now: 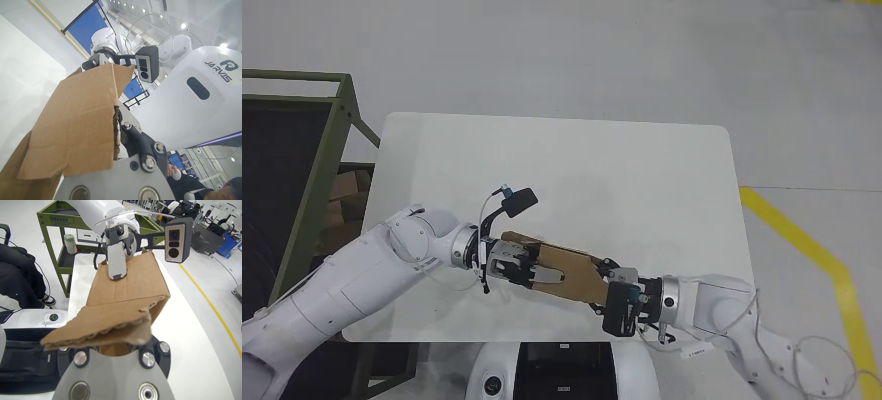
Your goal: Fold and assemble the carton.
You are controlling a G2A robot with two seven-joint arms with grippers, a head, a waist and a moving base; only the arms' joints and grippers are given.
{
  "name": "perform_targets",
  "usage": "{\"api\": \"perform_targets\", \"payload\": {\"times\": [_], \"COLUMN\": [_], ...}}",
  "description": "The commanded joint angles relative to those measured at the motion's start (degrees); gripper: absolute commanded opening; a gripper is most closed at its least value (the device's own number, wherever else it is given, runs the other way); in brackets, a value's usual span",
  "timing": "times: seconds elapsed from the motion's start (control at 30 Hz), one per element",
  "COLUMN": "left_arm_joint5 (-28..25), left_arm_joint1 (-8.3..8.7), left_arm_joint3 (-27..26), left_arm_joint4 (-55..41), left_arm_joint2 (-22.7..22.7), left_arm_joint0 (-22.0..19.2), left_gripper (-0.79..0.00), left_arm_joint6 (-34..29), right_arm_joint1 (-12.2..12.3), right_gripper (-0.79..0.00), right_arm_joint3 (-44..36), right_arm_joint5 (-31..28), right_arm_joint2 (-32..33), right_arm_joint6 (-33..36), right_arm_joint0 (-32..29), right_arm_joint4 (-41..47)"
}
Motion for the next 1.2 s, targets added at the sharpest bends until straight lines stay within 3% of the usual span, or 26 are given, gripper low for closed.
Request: {"api": "perform_targets", "payload": {"times": [0.0, 0.4, 0.83, 0.9, 0.93, 1.03, 1.17], "left_arm_joint5": [-0.17, -0.99, -2.22, -2.48, -2.58, -2.84, -3.13], "left_arm_joint1": [0.08, 0.64, 1.62, 1.76, 1.83, 2.02, 2.23], "left_arm_joint3": [-0.03, 0.00, -0.28, -0.35, -0.33, -0.43, -0.52], "left_arm_joint4": [0.09, 0.00, 0.49, 0.63, 0.72, 0.95, 1.15], "left_arm_joint2": [0.16, 0.86, 1.07, 1.12, 1.15, 1.26, 1.47], "left_arm_joint0": [-0.11, -0.67, -0.79, -0.78, -0.78, -0.84, -0.95], "left_gripper": [-0.785, -0.785, -0.785, -0.785, -0.785, -0.785, -0.785], "left_arm_joint6": [0.17, 1.00, 2.23, 2.49, 2.59, 2.85, 3.14], "right_arm_joint1": [-0.03, 0.88, 2.69, 2.86, 2.91, 2.98, 2.97], "right_gripper": [-0.573, -0.502, -0.406, -0.394, -0.323, -0.280, -0.299], "right_arm_joint3": [0.17, 0.00, 4.36, 5.97, 6.90, 10.17, 12.35], "right_arm_joint5": [0.15, -0.95, -10.56, -13.13, -14.17, -17.36, -17.36], "right_arm_joint2": [0.17, 5.38, 14.96, 15.64, 15.85, 15.07, 12.17], "right_arm_joint6": [-0.20, -4.34, -16.04, -15.97, -15.40, -12.09, -7.24], "right_arm_joint0": [0.00, -4.12, -11.10, -11.56, -11.49, -10.48, -7.86], "right_arm_joint4": [0.17, 0.82, 4.98, 7.97, 9.68, 16.36, 25.57]}}
